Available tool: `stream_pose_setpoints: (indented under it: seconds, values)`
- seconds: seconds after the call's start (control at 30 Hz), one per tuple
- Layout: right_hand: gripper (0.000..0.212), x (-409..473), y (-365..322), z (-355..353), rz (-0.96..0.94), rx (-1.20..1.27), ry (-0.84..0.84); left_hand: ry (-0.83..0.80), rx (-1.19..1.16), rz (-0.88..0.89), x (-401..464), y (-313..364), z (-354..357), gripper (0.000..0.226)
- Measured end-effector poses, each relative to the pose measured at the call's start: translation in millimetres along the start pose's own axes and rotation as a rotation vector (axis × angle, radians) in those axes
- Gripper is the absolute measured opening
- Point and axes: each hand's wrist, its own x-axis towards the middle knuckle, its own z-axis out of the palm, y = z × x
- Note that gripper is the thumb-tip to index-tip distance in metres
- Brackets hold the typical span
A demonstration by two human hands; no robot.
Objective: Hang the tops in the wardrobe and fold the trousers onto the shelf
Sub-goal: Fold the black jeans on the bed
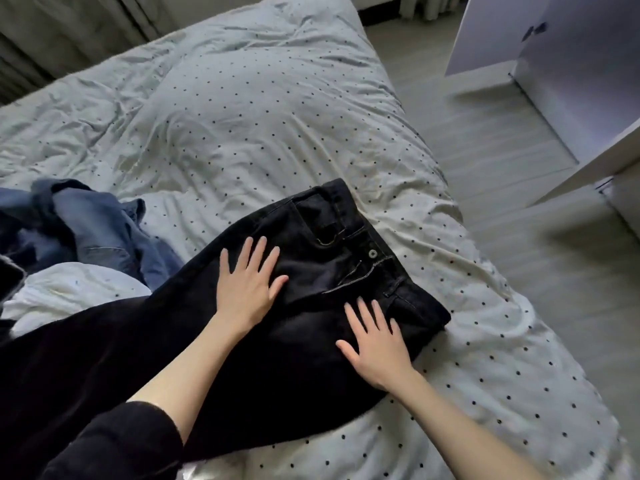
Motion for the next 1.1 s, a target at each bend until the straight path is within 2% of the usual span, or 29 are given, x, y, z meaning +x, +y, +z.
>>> stream_pose_setpoints:
  seconds: [0.07,0.17,0.3,0.43,0.53,0.63,0.73,0.83,0.9,0.97,1.03,1.1]
  values:
    - [0.07,6,-5,10,0.042,-0.011,-0.038,-0.026,-0.085,0.013,-1,2,3,0.06]
    - [0.068,6,-13,-1,0.094,0.037,-0.053,0.023,-0.224,0.002,-27,1,8,0.057]
    - [0.053,7,-50,-37,0.138,0.156,0.134,0.081,-0.255,-0.095,-87,-34,24,0.063]
    - [0.053,7,-124,-50,-0.112,0.061,0.294,0.058,-0.271,-0.267,-151,-88,46,0.068]
    - [0.055,7,-202,-42,-0.403,-0.098,0.286,-0.01,-0.325,-0.407,-209,-137,70,0.079]
    - [0.063,11,-258,-30,-0.616,-0.267,0.207,-0.037,-0.317,-0.46,-235,-168,90,0.083]
    - [0.068,19,-309,-12,-0.671,-0.377,0.179,-0.016,-0.322,-0.537,-246,-198,108,0.062]
    - [0.064,29,-345,-1,-0.651,-0.47,0.169,-0.041,-0.294,-0.516,-257,-232,120,0.038]
    - [0.058,27,-364,7,-0.638,-0.537,0.167,-0.001,-0.335,-0.519,-270,-259,124,0.028]
    - [0.056,22,-382,17,-0.657,-0.543,0.143,0.141,-0.509,-0.525,-278,-282,115,0.021]
    - [0.053,18,-405,24,-0.686,-0.439,0.099,0.308,-0.659,-0.523,-279,-306,94,0.016]
    - [0.048,16,-427,14,-0.619,-0.211,0.043,0.453,-0.652,-0.483,-272,-329,70,0.015]
